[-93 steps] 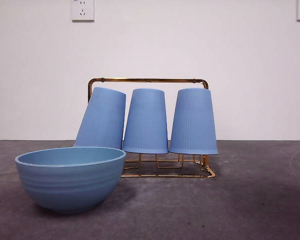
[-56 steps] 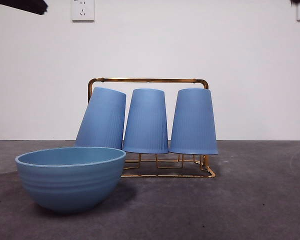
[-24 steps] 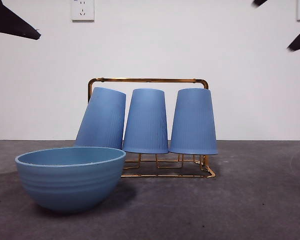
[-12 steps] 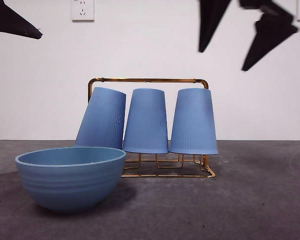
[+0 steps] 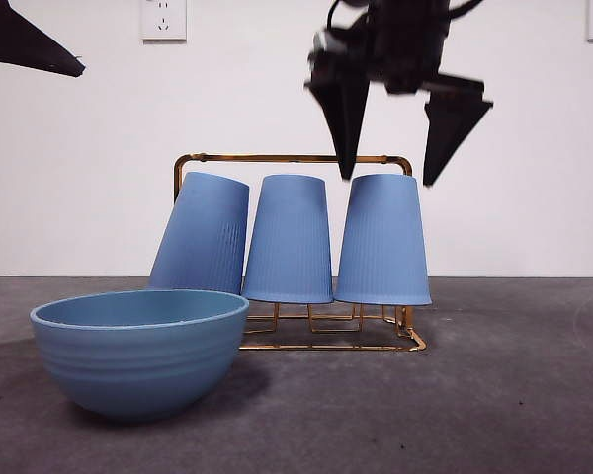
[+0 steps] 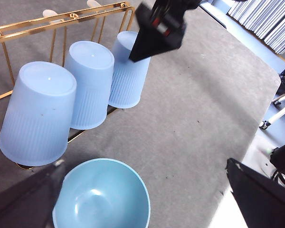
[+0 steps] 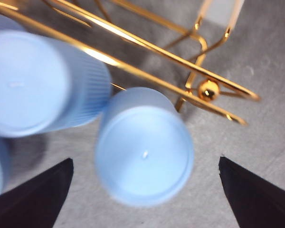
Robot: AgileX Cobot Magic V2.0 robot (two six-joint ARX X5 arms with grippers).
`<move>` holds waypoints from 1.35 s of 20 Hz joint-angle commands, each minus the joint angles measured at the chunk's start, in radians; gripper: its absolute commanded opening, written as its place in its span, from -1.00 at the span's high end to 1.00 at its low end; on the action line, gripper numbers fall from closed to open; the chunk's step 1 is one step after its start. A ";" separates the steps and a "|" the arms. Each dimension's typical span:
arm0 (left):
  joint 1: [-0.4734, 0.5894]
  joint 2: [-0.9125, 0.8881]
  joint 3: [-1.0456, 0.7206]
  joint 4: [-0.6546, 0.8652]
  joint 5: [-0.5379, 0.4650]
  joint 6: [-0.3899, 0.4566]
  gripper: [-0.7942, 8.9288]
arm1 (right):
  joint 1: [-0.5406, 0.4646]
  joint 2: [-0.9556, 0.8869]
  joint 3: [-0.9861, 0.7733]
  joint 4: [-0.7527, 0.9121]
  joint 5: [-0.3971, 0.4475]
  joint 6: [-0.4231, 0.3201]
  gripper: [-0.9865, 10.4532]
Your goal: Right arm lift cup from the cupboard, then place it on the right of the bowl
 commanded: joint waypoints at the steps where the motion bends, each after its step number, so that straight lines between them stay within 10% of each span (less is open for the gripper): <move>1: -0.005 0.008 0.019 0.007 0.009 0.007 -0.37 | 0.008 0.039 0.027 0.005 0.001 0.002 -0.03; 10: -0.015 0.027 0.019 0.003 0.008 0.007 -0.37 | 0.005 0.061 0.027 0.000 0.000 -0.009 0.35; 27: -0.037 0.199 -0.004 0.005 0.009 -0.001 -0.37 | 0.028 -0.138 0.082 -0.060 -0.007 0.031 0.37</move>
